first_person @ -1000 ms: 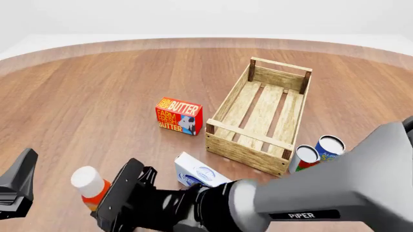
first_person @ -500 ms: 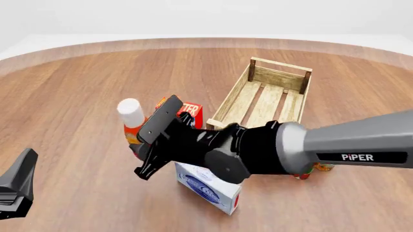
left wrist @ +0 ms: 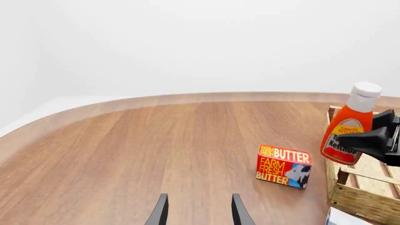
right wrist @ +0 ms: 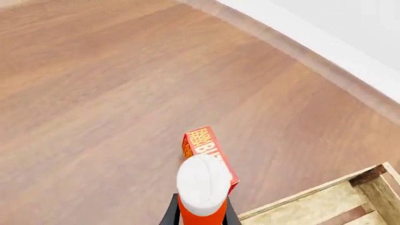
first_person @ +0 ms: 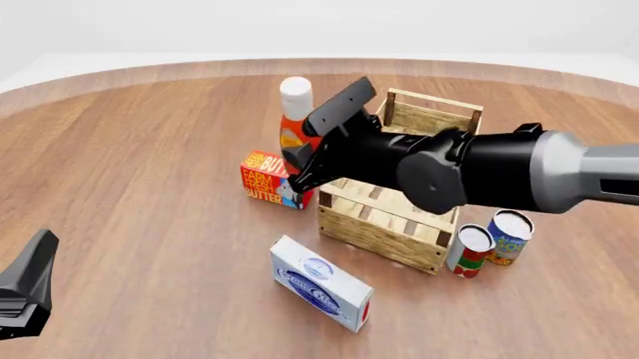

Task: Pick up the ketchup, and put it in the wooden tray.

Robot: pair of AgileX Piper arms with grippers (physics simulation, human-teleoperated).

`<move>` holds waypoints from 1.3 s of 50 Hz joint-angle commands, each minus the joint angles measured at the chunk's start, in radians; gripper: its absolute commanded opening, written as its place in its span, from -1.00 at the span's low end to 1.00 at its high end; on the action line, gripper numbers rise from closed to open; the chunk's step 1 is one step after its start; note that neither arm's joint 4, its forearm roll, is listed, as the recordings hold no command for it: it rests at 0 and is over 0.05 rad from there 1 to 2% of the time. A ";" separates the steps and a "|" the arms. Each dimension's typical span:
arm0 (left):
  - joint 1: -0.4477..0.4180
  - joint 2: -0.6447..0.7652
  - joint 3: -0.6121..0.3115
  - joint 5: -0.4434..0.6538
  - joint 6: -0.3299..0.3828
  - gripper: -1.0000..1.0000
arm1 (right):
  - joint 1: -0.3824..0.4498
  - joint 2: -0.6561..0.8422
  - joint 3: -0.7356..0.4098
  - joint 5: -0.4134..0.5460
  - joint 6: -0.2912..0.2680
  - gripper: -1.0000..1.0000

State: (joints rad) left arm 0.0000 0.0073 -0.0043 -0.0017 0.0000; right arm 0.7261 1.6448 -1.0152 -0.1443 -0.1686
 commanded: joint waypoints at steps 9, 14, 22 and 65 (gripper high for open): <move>0.000 0.000 0.000 0.000 0.000 1.00 | -0.212 -0.074 0.059 0.005 0.010 -1.00; 0.000 0.000 0.000 0.000 0.000 1.00 | -0.257 -0.078 0.067 0.003 0.009 -1.00; 0.000 0.000 0.000 0.000 0.000 1.00 | -0.339 -0.065 0.090 -0.020 -0.019 -1.00; 0.000 0.000 0.000 0.000 0.000 1.00 | -0.499 0.249 0.029 -0.269 -0.038 -1.00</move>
State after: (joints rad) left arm 0.0000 0.0073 -0.0043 -0.0017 0.0000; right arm 0.2333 1.8214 -0.9427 -0.3851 -0.2169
